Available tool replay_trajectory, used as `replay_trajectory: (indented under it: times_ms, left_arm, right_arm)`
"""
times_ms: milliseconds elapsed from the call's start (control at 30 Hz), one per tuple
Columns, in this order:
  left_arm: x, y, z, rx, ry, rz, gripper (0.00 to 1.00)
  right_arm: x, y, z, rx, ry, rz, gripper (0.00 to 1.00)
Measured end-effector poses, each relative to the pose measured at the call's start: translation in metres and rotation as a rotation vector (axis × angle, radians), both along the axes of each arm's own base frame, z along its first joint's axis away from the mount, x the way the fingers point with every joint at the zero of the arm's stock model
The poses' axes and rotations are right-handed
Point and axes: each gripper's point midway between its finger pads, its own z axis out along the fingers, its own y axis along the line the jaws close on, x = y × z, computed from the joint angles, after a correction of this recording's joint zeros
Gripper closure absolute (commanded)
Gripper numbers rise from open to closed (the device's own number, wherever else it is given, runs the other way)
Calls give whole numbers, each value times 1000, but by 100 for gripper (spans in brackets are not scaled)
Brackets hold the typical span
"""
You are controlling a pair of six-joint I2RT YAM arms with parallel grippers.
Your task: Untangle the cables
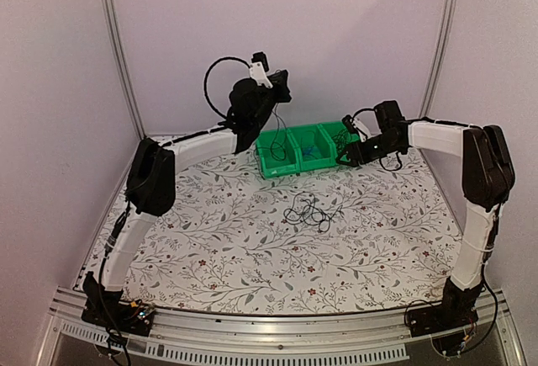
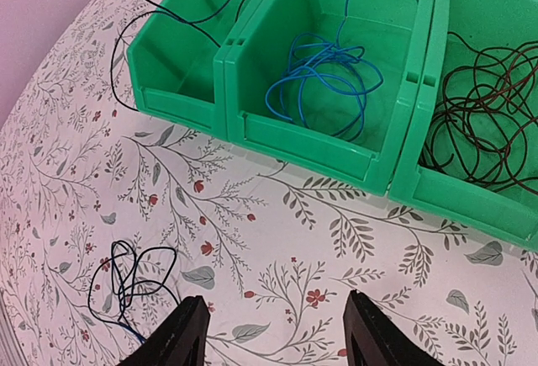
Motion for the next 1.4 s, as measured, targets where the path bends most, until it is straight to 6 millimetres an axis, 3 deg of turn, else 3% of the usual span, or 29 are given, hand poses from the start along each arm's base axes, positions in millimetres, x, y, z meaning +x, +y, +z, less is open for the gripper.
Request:
replay_trajectory:
  times_ms: [400,867,1200,1267,1400]
  left_arm:
    - [24,23,-80,68,304,209,100]
    - [21,11,-190,98,624,151,100]
    - [15,6,-216,120,739,104,99]
    - [11,5,-222,127,756,78,90]
    - [5,7,-234,147,805,61,60]
  right_arm:
    - [0,-1,0,-1,1,0,42]
    - [-6,1,-4,12,22,13,45]
    - [-9,4,-3,27,30,33,47]
    - [-11,6,-2,35,27,48,47]
    - [-13,10,1,52,19,81,47]
